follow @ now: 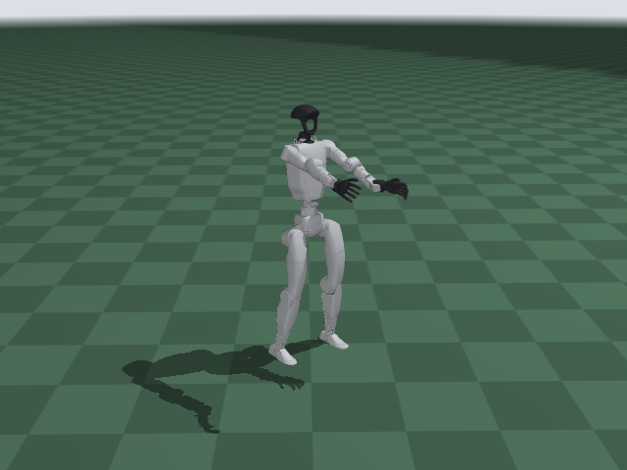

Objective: Dance

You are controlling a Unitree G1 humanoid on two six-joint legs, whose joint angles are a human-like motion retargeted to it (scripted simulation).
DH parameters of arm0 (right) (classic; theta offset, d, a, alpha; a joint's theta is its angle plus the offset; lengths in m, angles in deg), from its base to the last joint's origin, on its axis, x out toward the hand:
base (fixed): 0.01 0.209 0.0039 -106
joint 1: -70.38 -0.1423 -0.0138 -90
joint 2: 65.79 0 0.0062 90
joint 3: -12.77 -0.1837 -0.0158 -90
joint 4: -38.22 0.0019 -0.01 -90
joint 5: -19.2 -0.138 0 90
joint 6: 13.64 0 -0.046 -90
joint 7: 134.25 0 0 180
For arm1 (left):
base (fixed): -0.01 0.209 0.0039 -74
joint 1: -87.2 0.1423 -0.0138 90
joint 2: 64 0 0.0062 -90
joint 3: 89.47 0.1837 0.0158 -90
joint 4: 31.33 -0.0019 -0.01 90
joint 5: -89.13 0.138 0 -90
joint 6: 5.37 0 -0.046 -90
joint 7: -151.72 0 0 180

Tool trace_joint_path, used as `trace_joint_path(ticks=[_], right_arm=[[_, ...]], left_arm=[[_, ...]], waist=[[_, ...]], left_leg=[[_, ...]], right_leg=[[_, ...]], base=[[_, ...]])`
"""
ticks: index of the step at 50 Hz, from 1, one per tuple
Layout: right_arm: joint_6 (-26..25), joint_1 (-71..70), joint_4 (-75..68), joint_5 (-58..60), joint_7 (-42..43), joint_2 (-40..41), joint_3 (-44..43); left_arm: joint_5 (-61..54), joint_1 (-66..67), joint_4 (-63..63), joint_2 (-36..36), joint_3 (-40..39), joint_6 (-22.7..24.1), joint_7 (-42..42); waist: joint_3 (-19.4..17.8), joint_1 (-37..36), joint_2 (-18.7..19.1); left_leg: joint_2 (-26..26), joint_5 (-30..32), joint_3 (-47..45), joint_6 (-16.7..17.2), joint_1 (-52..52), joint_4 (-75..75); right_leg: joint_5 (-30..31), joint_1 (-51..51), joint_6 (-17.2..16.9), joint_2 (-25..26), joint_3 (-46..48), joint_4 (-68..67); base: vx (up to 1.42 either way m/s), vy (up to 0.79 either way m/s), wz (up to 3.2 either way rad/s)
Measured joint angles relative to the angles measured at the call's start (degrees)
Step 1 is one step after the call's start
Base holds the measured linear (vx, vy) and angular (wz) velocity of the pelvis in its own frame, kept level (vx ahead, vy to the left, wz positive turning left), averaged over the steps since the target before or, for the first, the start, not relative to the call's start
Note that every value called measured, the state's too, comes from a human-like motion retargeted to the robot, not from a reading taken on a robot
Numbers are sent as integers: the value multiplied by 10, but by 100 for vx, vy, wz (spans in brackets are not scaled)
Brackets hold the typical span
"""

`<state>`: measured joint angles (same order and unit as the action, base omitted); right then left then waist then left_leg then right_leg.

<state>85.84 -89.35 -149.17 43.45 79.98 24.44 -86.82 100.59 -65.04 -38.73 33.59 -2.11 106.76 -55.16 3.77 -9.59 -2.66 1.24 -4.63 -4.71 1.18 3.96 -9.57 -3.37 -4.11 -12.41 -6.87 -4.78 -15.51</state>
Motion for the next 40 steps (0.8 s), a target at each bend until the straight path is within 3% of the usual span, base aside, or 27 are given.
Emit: trace_joint_path(ticks=[2, 5, 8, 10, 12, 15, 18, 20, 23, 25, 29, 31, 37, 40], right_arm=[[9, -3, 1, 40, 28, 41, 1], [-34, -5, 5, 118, 9, 113, 19], [-119, -5, 28, 265, -77, 170, 17], [-204, -9, 57, 374, -107, 185, 22], [-230, -9, 84, 458, -103, 160, 57], [-208, 3, 93, 476, 44, 91, 53], [-171, 18, 49, 319, 152, 23, 4], [-142, 29, 8, 192, 120, -21, -16], [-100, 72, 0, -23, 2, -60, -26], [-57, 100, 0, -132, -26, -60, -33], [88, 145, 0, -199, 17, 10, -28], [130, 159, 0, -198, 28, 59, -18], [110, 165, 0, -122, -93, 202, -10], [-15, 165, 0, -14, -105, 204, -14]], left_arm=[[15, 8, 0, 43, 1, -2, 1], [28, 37, 0, 125, 4, -30, 26], [34, 67, 0, 196, -32, -61, 22], [49, 79, 0, 211, -69, -54, -14], [54, 85, 0, 187, -84, -24, -60], [25, 79, 0, 106, -111, 4, -95], [-65, 44, 0, 0, -121, 43, -42], [-110, 9, 0, -62, -110, 46, -5], [-58, -46, 0, -120, -91, 19, 2], [-5, -75, 11, -135, -70, 0, -9], [43, -111, 42, -91, -69, -13, -3], [31, -124, 51, -43, -80, -8, 29], [35, -152, 47, 118, -152, -36, 143], [131, -141, 50, 125, -159, -76, 140]], waist=[[4, -5, -4], [10, -31, -9], [11, -65, -9], [3, -72, -10], [-13, -68, -14], [-32, -60, -11], [-25, -32, -5], [-17, -11, -5], [-8, 6, -4], [-4, 25, 1], [13, 57, 7], [21, 81, 7], [23, 113, 28], [27, 111, 25]], left_leg=[[-5, 0, 0, -1, -4, 5], [-11, 3, -9, -3, -19, 25], [-14, 7, -34, -3, -40, 54], [-14, 4, -55, 0, -55, 68], [-21, -2, -46, 3, -67, 67], [-17, -2, -40, -2, -81, 62], [-2, -4, -37, -6, -66, 48], [8, -14, -26, 2, -46, 26], [21, -37, -18, 11, -16, -22], [29, -57, -6, 14, 9, -65], [31, -106, 26, 26, 70, -171], [27, -132, 51, 34, 106, -230], [31, -188, 88, 46, 163, -344], [21, -176, 78, 40, 153, -317]], right_leg=[[-3, -6, -6, -1, -7, -11], [-19, -31, -19, 7, -30, -60], [-41, -67, -25, 29, -52, -130], [-56, -87, -26, 38, -55, -176], [-62, -90, -25, 44, -67, -199], [-51, -63, -12, 48, -64, -171], [-26, -38, -4, 44, -59, -97], [-11, -24, 3, 32, -47, -46], [7, 2, 11, 22, -35, 16], [15, 18, 16, 20, -24, 48], [22, 31, 28, 20, -16, 84], [22, 36, 33, 18, -3, 96], [8, 47, 18, 25, 12, 101], [11, 45, 23, 17, 18, 100]], base=[[1, 7, -11], [2, 5, -63], [-3, 1, -75], [-6, -5, -32], [-3, -7, 1], [-4, -15, 11], [-9, -12, 23], [-4, -3, 11], [2, -1, -2], [0, 0, 0], [1, 7, 15], [-1, 11, 74], [0, 6, 40], [0, 0, 0]])
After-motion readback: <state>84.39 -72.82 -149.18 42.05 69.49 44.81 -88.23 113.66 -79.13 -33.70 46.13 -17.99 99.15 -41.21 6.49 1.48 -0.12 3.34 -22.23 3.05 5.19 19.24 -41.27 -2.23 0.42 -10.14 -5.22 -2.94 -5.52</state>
